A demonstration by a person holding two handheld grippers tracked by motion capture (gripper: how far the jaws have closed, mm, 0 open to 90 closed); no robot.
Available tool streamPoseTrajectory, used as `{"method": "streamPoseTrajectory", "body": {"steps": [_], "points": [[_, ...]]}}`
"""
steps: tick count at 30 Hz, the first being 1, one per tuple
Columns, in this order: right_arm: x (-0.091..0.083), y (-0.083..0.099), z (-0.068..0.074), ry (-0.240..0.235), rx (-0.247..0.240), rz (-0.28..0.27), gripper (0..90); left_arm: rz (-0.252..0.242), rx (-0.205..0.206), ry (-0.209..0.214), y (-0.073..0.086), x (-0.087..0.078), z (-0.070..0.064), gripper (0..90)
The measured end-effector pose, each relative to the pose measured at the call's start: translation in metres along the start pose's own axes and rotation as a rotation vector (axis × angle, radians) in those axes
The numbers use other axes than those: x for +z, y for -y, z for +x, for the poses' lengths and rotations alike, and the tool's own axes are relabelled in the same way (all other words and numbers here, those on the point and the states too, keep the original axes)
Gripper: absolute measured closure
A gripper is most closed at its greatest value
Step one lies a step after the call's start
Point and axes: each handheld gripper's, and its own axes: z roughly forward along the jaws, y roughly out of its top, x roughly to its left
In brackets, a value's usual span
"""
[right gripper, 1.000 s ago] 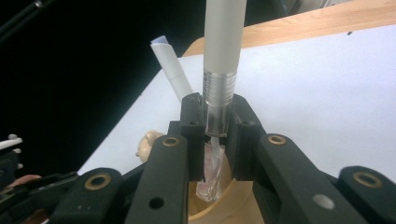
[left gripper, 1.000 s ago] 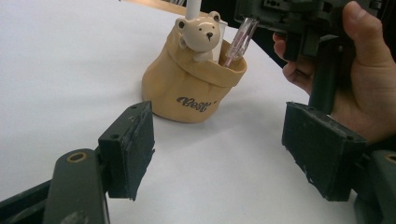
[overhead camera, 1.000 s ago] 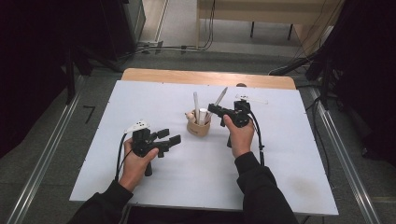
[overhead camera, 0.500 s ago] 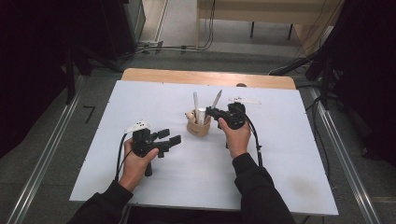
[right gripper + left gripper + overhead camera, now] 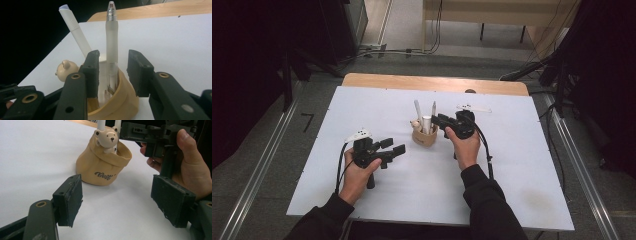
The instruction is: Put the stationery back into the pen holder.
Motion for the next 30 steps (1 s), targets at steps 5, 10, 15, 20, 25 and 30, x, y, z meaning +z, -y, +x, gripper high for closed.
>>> {"method": "streamPoseTrajectory", "body": {"steps": [5,10,15,20,25,30], "points": [[-0.001,0.001,-0.001,-0.004,0.007,0.000,54.6,-0.002,-0.005,0.000,0.000,0.000,0.000,26.3],[-0.002,0.001,-0.002,-0.019,0.017,0.002,45.2,0.000,-0.005,-0.003,0.000,0.000,0.001,26.2],[-0.005,0.002,-0.002,-0.027,0.016,0.003,35.8,-0.002,-0.012,-0.007,0.000,-0.001,0.003,25.6],[-0.010,0.002,-0.001,-0.055,0.026,0.002,28.0,0.001,-0.012,-0.008,0.000,0.000,0.003,25.5],[-0.017,0.002,0.002,-0.052,0.016,-0.005,21.1,0.000,-0.016,-0.011,0.000,0.000,0.004,24.9],[-0.022,0.002,0.003,-0.040,0.006,-0.003,16.1,-0.003,-0.018,-0.015,0.000,-0.001,0.005,24.9]]}}
